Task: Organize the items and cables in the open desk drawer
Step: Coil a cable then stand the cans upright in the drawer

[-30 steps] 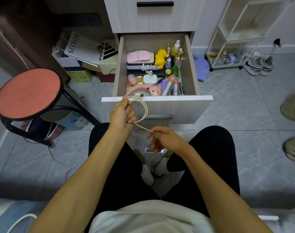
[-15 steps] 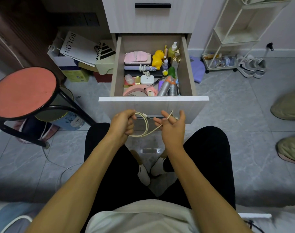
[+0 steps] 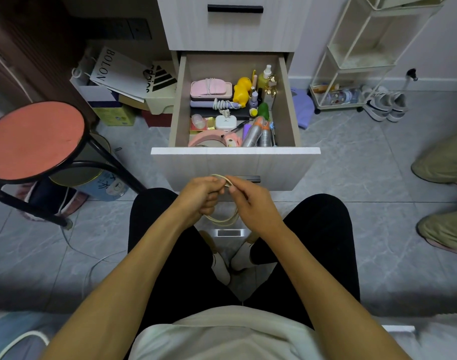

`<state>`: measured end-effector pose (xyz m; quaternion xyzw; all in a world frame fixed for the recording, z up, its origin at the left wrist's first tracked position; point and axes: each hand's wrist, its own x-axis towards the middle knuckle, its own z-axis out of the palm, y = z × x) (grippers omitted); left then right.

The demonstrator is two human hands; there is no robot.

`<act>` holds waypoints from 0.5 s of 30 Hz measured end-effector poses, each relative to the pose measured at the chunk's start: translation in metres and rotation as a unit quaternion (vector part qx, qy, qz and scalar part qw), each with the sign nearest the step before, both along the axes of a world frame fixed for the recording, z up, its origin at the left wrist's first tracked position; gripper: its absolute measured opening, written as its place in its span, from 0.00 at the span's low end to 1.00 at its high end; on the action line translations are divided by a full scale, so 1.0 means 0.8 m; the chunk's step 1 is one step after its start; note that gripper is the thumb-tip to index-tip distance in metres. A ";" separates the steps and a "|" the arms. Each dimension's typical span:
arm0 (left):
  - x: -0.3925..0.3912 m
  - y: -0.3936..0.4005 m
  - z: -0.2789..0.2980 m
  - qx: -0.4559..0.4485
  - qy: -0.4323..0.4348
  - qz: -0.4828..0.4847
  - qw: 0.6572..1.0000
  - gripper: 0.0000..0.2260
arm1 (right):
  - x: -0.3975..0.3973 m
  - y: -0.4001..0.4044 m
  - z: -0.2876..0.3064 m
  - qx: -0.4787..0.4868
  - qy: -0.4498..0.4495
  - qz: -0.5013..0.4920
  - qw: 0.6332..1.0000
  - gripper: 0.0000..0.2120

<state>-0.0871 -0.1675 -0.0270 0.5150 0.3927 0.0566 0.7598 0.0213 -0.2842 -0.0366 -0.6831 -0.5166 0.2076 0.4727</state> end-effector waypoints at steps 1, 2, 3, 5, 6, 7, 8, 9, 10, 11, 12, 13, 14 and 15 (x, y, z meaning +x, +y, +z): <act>0.001 -0.003 0.000 0.009 -0.002 0.007 1.000 0.14 | 0.000 0.000 0.000 -0.001 -0.008 0.004 1.000 0.13; 0.001 -0.005 0.000 0.017 -0.005 0.012 1.000 0.14 | 0.001 0.001 0.000 -0.001 -0.019 0.007 1.000 0.12; 0.000 -0.007 -0.001 0.025 -0.007 0.015 1.000 0.14 | 0.002 0.002 0.000 -0.001 -0.030 0.010 1.000 0.12; -0.004 -0.011 -0.003 0.051 -0.009 0.014 0.999 0.15 | 0.005 0.003 -0.001 -0.006 -0.044 0.017 0.999 0.12; -0.006 -0.013 -0.004 0.072 -0.007 0.011 0.997 0.15 | 0.007 0.003 -0.002 -0.015 -0.051 0.019 0.998 0.11; -0.008 -0.016 -0.004 0.098 -0.001 0.006 0.995 0.14 | 0.009 0.003 -0.003 -0.029 -0.056 0.020 0.998 0.10; -0.010 -0.018 -0.005 0.128 0.006 -0.001 0.992 0.14 | 0.011 0.003 -0.004 -0.047 -0.057 0.018 0.997 0.09; -0.011 -0.020 -0.004 0.155 0.012 -0.010 0.988 0.14 | 0.013 0.003 -0.005 -0.066 -0.051 0.016 0.996 0.09; -0.012 -0.021 -0.004 0.175 0.019 -0.018 0.984 0.14 | 0.014 0.003 -0.004 -0.083 -0.035 0.015 0.996 0.09; -0.012 -0.021 -0.002 0.185 0.027 -0.025 0.982 0.15 | 0.016 0.004 -0.003 -0.095 -0.013 0.014 0.995 0.10; -0.012 -0.020 0.000 0.191 0.035 -0.031 0.980 0.15 | 0.018 0.005 -0.002 -0.103 0.010 0.014 0.995 0.11; -0.011 -0.019 0.002 0.192 0.040 -0.035 0.980 0.15 | 0.019 0.007 -0.001 -0.109 0.033 0.012 0.993 0.11; -0.011 -0.018 0.004 0.192 0.042 -0.039 0.980 0.15 | 0.020 0.007 0.000 -0.115 0.056 0.011 0.992 0.11; -0.011 -0.017 0.005 0.194 0.044 -0.042 0.979 0.15 | 0.020 0.007 0.002 -0.120 0.079 0.014 0.990 0.11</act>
